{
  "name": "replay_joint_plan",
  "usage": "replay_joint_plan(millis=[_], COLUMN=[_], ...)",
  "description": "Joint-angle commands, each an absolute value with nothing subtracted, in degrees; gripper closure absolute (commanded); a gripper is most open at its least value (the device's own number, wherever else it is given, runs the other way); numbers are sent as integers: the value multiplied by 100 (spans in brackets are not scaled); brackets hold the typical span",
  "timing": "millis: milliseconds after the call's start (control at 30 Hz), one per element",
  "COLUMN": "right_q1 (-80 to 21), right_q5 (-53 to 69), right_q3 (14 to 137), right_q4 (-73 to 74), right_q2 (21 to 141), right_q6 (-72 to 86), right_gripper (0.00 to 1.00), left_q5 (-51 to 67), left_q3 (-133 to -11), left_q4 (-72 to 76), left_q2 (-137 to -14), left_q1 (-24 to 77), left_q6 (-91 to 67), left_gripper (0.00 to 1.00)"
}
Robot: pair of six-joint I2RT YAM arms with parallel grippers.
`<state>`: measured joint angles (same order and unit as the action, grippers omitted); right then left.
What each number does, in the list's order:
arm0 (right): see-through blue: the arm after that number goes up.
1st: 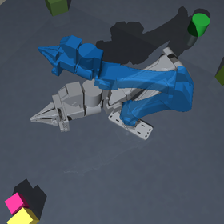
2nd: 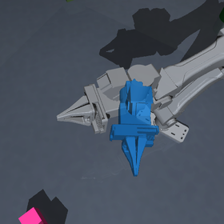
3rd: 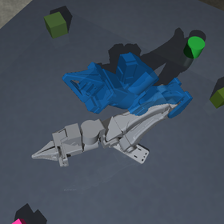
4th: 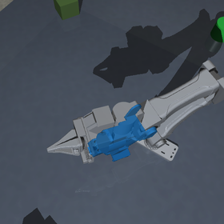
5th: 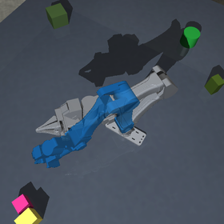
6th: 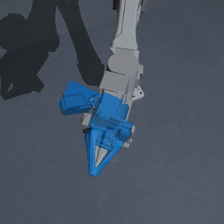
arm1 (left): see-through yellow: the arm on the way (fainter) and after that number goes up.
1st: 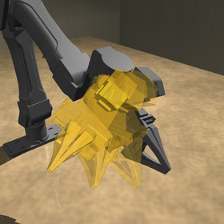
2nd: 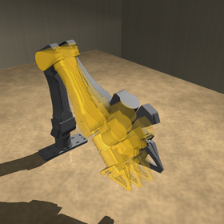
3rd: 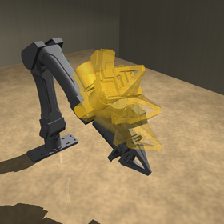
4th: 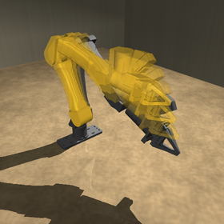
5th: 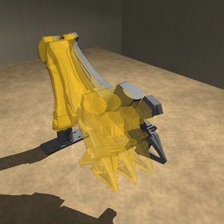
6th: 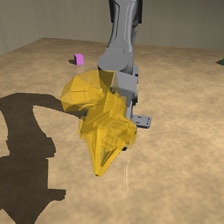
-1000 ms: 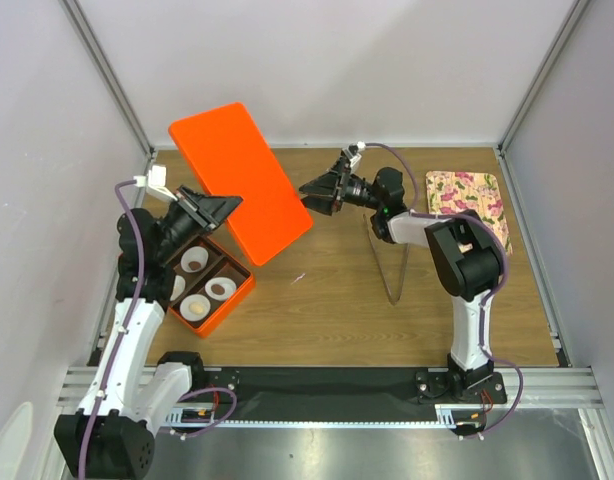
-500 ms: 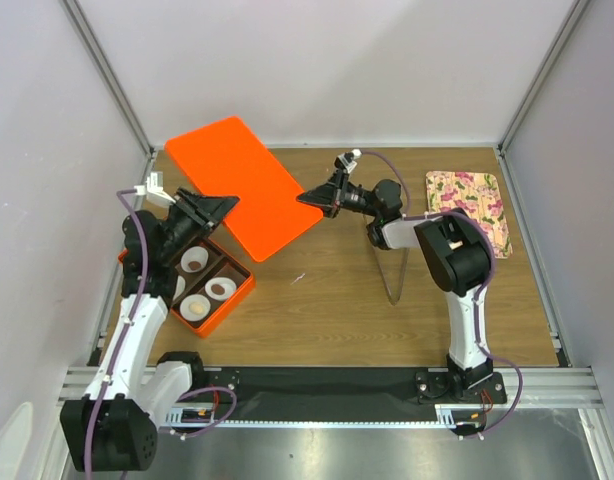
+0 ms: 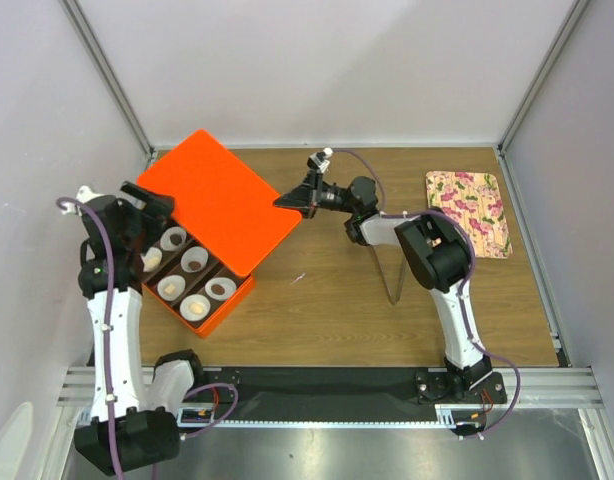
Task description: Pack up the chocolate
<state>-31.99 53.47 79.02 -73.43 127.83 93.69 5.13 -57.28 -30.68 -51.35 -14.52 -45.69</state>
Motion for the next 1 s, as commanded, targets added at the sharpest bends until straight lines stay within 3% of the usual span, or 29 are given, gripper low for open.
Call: replay_joint_plan(millis=[0,333,600,733,967], right_q1=[-3488,-3955,-4350,-4579,-4781], right_q5=[5274,4676,4272,4052,3815], right_q3=[8594,9325,10018,10213,10125], right_q4=[-7700,-7480,-6181,-4854,-4510], right_q2=[12867,13368,13605,13658,13842], right_q6=[9431,9519,8704,8025,7963], right_gripper=[100,100,100,100,100], left_q5=[-588,-1863,593,668,686], left_q3=[-6301,-7313,-6979,-6926,-6443], left_q4=[-4227,-4430,-3597,-3534,-3261], left_q2=[-5220,-5423,-4913,-4948,-5115], left_q1=[-1775,-1802,-1811,-1811,-1811], left_q6=[-3964,-3674,-3533,-3525,-3559], left_gripper=[8,5,5,5,5])
